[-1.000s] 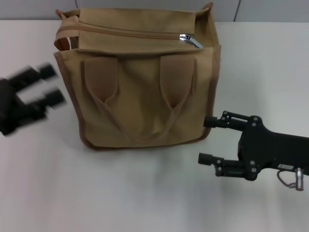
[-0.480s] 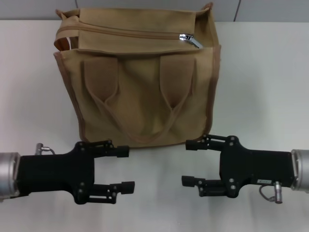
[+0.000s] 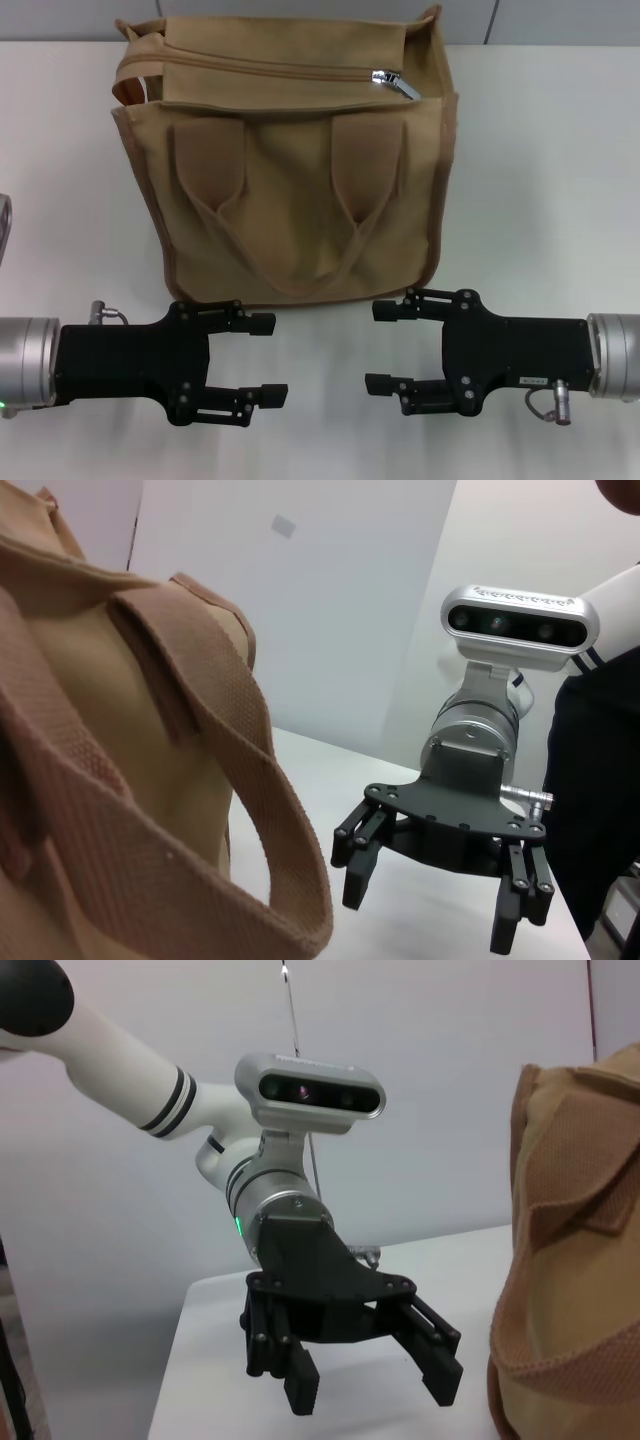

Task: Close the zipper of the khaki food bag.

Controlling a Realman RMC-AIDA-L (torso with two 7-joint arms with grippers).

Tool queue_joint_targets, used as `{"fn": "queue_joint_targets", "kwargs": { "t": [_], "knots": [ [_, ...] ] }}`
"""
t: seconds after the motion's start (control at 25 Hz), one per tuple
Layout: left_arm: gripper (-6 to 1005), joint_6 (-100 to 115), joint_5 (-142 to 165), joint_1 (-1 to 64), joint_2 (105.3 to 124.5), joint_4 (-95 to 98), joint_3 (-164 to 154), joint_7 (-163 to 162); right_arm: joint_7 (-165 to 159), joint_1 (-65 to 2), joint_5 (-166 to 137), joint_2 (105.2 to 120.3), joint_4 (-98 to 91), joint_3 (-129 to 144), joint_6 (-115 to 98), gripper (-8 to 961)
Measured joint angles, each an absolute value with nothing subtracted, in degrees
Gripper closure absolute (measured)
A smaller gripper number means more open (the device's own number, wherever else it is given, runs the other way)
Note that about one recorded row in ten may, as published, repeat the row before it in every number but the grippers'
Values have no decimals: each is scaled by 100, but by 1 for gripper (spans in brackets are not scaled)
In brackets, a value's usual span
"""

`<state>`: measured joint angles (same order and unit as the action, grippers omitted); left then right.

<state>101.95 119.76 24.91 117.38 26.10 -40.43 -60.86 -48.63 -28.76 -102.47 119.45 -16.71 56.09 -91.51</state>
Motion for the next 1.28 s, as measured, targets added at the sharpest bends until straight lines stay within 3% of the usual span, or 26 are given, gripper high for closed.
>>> {"fn": "queue_joint_targets", "kwargs": {
  "t": [1.28],
  "knots": [
    [199,10123,11997,2482,11733,2612,-4043,-6082,-4860,-2948,-10249,11944,-1617,5661,-9069,191]
  ]
}}
